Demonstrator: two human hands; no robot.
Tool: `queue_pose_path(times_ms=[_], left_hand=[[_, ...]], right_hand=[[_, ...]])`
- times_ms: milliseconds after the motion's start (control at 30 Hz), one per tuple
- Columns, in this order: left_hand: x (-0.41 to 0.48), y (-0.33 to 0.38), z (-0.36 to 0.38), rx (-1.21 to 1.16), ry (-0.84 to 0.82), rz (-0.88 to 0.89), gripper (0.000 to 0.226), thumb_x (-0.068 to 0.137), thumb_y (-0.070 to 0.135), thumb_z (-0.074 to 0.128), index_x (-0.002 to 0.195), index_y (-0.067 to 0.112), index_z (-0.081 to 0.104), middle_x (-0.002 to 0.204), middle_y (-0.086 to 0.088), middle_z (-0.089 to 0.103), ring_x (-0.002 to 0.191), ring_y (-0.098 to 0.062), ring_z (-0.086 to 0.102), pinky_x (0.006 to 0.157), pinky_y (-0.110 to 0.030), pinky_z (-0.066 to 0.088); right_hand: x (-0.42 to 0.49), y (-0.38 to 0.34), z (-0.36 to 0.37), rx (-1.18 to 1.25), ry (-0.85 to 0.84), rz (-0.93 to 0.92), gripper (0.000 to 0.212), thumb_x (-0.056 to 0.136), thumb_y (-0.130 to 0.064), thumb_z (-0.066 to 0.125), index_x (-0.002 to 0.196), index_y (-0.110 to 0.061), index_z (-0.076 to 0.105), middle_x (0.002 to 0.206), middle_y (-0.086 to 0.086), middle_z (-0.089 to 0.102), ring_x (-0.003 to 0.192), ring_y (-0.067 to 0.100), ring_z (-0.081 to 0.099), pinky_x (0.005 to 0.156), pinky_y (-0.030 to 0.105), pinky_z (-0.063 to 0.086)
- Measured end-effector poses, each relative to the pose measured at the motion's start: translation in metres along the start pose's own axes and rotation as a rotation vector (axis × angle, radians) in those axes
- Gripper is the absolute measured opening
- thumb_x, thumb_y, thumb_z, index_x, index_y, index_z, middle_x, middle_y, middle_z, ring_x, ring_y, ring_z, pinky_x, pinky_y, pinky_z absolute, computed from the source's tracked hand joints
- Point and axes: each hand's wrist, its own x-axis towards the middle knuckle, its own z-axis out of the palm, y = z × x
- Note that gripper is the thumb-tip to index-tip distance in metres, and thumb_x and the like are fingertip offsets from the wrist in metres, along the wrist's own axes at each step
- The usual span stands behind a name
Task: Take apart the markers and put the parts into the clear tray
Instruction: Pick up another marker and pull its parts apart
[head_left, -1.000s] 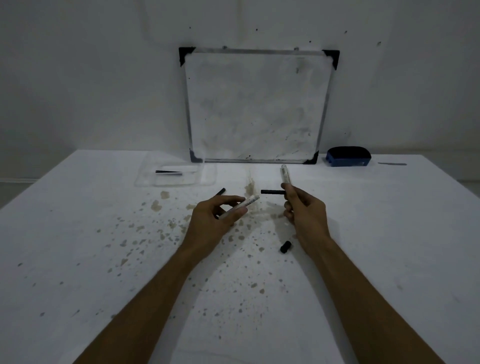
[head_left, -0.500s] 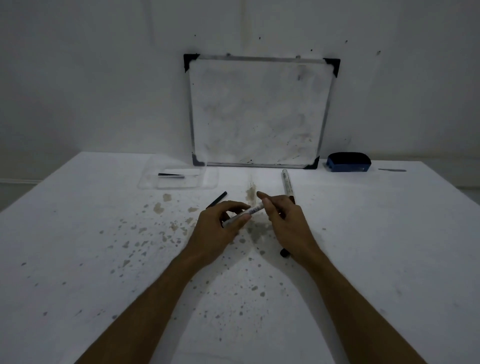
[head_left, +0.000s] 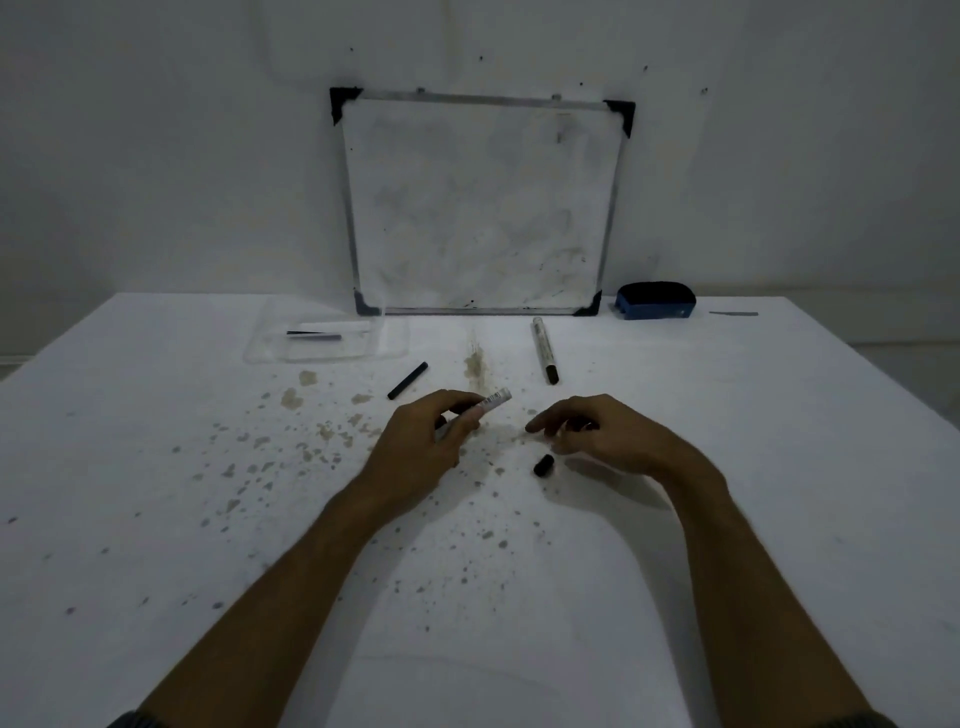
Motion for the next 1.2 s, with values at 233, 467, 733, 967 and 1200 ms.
queue_pose_path(times_ms=[233, 467, 733, 967, 1200], left_hand=[[0.003, -0.003, -0.003, -0.003, 0.016, -0.07, 0.028, 0.104, 0.041, 0.056, 0.124, 0.026, 0.069, 0.093, 0.004, 0.075, 0.057, -0.015, 0.068, 0.059, -0.024, 0.056], [0.005, -0.002, -0.001, -0.086, -0.004, -0.099, 0.03, 0.104, 0.041, 0.054, 0.124, 0.023, 0.068, 0.091, 0.002, 0.074, 0.056, -0.009, 0.064, 0.059, -0.022, 0.054], [0.005, 0.002, -0.007, -0.277, -0.002, -0.125, 0.02, 0.102, 0.027, 0.064, 0.121, 0.021, 0.069, 0.095, -0.005, 0.075, 0.06, -0.017, 0.064, 0.059, -0.035, 0.059], [0.002, 0.006, -0.009, -0.23, -0.034, -0.086, 0.02, 0.097, 0.03, 0.072, 0.117, 0.028, 0.074, 0.098, -0.001, 0.076, 0.061, -0.013, 0.064, 0.059, -0.027, 0.056], [0.002, 0.005, -0.008, -0.186, -0.03, -0.08, 0.018, 0.096, 0.029, 0.073, 0.114, 0.029, 0.076, 0.099, 0.0, 0.076, 0.057, -0.009, 0.06, 0.057, -0.023, 0.052]], right_hand=[[0.001, -0.006, 0.009, -0.135, -0.016, -0.059, 0.016, 0.084, -0.044, 0.077, 0.1, -0.041, 0.076, 0.106, -0.023, 0.065, 0.099, 0.002, 0.059, 0.083, 0.024, 0.05], [0.013, -0.015, 0.033, 0.169, 0.433, -0.086, 0.028, 0.093, -0.044, 0.068, 0.118, -0.034, 0.074, 0.101, -0.021, 0.07, 0.089, -0.001, 0.067, 0.077, 0.014, 0.052], [0.021, -0.031, 0.041, 1.104, 0.47, -0.065, 0.024, 0.096, -0.018, 0.068, 0.116, -0.006, 0.074, 0.104, 0.011, 0.077, 0.09, 0.019, 0.076, 0.082, 0.027, 0.06], [0.022, -0.031, 0.042, 1.28, 0.353, 0.073, 0.027, 0.091, -0.02, 0.073, 0.112, -0.004, 0.076, 0.107, 0.008, 0.079, 0.084, 0.017, 0.074, 0.082, 0.029, 0.06], [0.024, -0.029, 0.048, 1.097, 0.426, 0.042, 0.022, 0.09, -0.024, 0.075, 0.108, -0.012, 0.078, 0.099, 0.003, 0.081, 0.086, 0.019, 0.076, 0.076, 0.024, 0.06]])
